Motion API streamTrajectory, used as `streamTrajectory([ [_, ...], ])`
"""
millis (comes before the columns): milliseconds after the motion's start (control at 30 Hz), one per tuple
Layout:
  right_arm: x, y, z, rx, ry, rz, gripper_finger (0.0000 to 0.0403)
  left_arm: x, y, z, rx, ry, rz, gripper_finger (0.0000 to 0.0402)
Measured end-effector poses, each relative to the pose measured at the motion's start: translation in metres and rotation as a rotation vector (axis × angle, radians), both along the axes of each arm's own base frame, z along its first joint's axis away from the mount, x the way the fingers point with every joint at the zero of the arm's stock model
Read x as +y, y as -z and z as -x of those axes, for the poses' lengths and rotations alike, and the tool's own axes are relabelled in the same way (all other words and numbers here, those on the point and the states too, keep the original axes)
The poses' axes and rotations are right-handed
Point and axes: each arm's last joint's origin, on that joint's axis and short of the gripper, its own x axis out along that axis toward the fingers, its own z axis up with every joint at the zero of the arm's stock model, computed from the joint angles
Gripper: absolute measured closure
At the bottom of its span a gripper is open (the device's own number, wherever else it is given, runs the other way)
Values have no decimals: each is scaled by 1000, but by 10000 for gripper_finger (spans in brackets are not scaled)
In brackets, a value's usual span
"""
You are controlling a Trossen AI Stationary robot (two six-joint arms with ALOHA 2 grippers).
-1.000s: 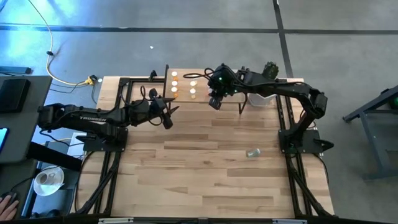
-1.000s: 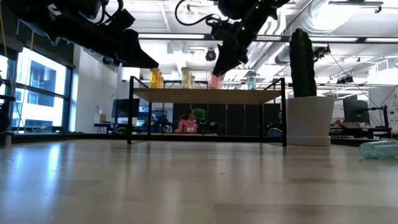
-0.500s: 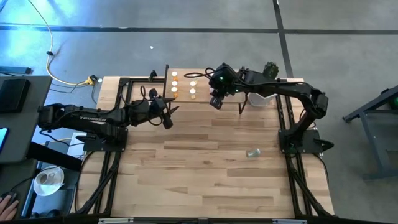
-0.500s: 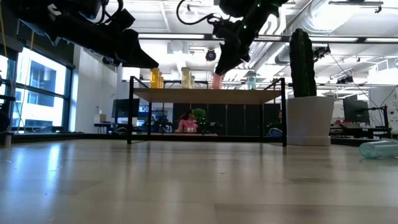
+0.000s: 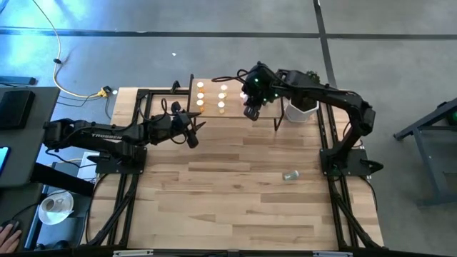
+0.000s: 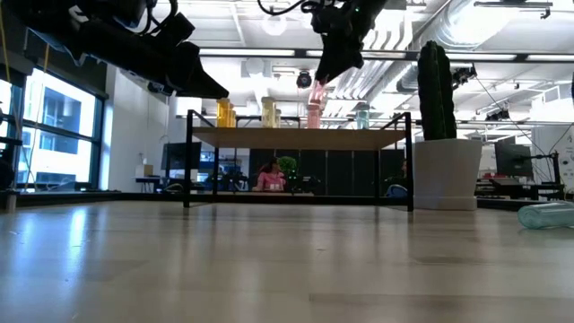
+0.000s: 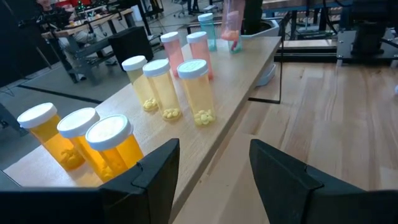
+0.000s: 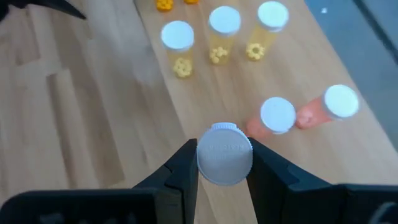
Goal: Pick and place medicine bottles onto shelf by color
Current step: Put the pink pill bottle on the shelf aligned with the other pink pill bottles
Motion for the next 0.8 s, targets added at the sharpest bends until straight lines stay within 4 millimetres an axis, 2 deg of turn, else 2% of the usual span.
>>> streamTrajectory([
  [133, -2, -2, -4, 9, 1, -36, 308, 0, 0, 0, -1, 0, 1, 216],
  [533, -7, 21, -17, 93, -11, -98, 308, 0, 0, 0, -2, 13, 4, 216],
  [800, -7, 22, -17, 99, -2, -97, 308, -1, 0, 0, -2, 21, 7, 216],
])
